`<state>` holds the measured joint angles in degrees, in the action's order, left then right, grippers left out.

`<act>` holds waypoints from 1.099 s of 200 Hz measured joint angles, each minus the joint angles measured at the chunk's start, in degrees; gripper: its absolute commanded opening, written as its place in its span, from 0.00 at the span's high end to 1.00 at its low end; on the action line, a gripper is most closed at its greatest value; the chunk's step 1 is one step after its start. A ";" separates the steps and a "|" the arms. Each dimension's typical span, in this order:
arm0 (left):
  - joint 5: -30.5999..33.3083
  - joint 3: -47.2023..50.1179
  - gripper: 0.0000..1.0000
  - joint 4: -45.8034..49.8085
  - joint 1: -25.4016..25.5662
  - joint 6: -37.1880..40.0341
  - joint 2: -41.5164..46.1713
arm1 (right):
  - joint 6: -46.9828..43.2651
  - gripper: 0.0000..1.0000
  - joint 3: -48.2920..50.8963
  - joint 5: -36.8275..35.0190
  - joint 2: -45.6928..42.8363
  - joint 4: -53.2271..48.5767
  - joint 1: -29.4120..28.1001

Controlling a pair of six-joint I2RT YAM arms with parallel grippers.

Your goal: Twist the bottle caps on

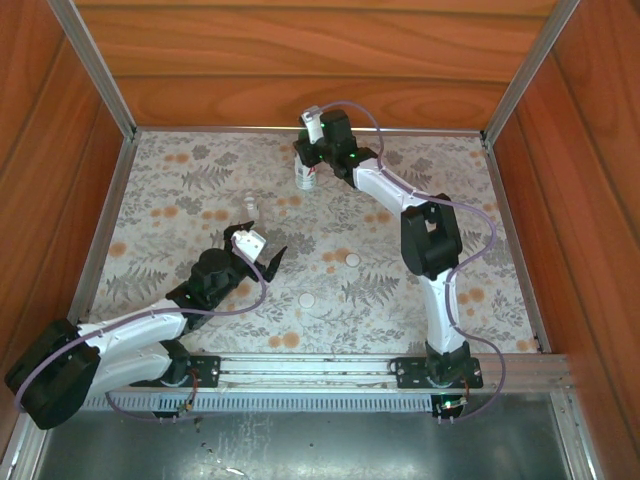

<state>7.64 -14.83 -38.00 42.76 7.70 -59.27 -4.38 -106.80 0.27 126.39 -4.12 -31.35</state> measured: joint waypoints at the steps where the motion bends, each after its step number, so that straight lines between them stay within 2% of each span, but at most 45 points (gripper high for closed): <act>1: -0.02 0.00 0.00 -0.02 0.00 0.00 -0.02 | -0.04 0.34 0.00 0.00 0.00 -0.02 0.00; 30: -1.16 0.00 0.00 -0.07 0.00 0.39 -1.64 | -0.04 0.23 2.75 0.09 -2.54 -0.76 0.02; 49: -2.27 -0.35 0.00 -0.02 0.00 0.50 -2.43 | -0.02 0.20 5.86 -0.20 -6.69 -1.36 0.26; 97: -5.44 -1.77 0.00 -0.17 0.00 1.01 -3.74 | 1.53 0.19 12.57 -3.39 -17.86 0.50 2.78; 136: -6.60 -1.86 0.00 -0.13 0.00 1.05 -4.33 | 4.44 0.19 16.31 -5.64 -18.97 0.50 7.91; 179: -6.99 -1.88 0.00 -0.13 0.00 1.05 -4.79 | 6.16 0.23 17.18 -4.83 -17.05 -1.75 10.36; 220: -7.10 -1.95 0.00 -0.13 0.00 1.05 -5.46 | 6.64 0.47 17.18 -3.19 -15.85 -2.34 10.32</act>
<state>0.54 -16.78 -38.13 42.76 8.75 -64.73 2.26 -89.62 -2.92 110.54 -6.46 -21.04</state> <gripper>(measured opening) 0.997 0.596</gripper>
